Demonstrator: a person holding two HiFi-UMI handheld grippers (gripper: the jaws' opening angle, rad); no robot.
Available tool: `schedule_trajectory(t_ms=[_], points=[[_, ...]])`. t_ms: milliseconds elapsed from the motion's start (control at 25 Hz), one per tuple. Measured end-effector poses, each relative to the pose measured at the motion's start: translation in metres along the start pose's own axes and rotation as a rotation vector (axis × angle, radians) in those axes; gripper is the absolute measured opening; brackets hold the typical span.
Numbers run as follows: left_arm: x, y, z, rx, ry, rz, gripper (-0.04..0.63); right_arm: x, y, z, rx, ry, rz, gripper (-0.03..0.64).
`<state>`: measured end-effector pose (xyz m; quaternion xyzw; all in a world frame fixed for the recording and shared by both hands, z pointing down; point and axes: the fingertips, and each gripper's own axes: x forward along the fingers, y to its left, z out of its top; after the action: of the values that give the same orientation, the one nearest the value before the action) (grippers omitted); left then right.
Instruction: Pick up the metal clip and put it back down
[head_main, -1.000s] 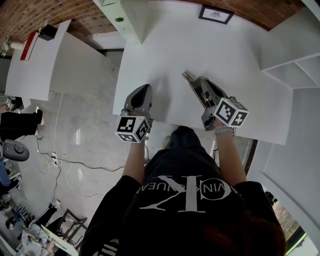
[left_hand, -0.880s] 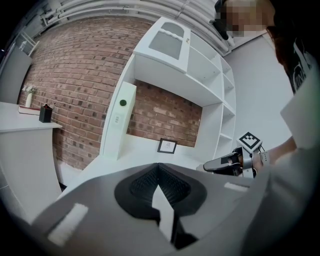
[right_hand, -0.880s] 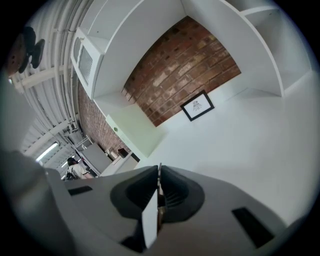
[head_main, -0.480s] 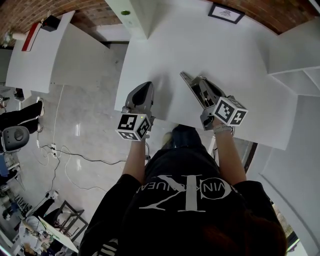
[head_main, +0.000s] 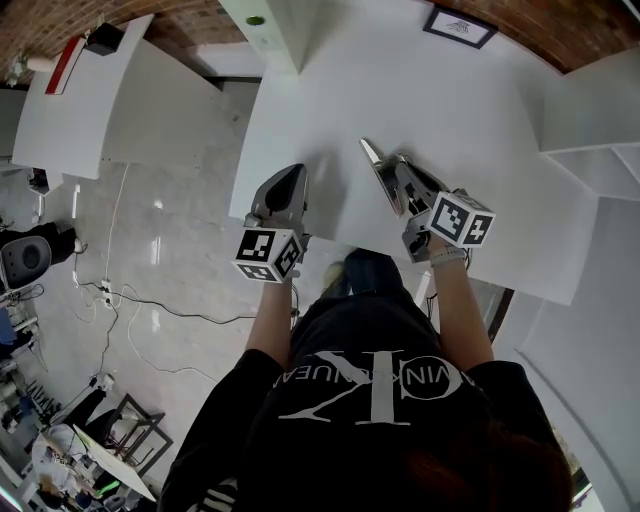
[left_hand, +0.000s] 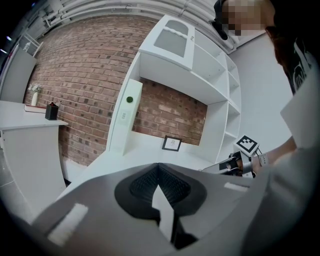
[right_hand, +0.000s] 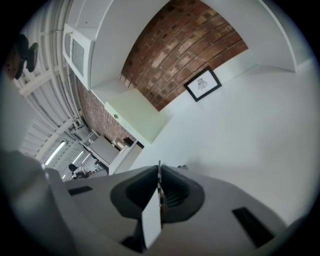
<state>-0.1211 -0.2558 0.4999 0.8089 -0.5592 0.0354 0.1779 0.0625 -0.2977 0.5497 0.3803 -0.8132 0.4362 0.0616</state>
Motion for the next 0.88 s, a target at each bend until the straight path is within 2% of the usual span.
schedule_trajectory(t_ms=[400, 880], points=[[-0.005, -0.004, 0.0, 0.003, 0.001, 0.001, 0.009, -0.002, -0.006, -0.009, 0.048, 0.021, -0.006, 0.028], [-0.007, -0.007, -0.001, 0.001, -0.001, -0.001, 0.01, -0.006, -0.012, -0.016, -0.01, 0.061, -0.042, 0.028]])
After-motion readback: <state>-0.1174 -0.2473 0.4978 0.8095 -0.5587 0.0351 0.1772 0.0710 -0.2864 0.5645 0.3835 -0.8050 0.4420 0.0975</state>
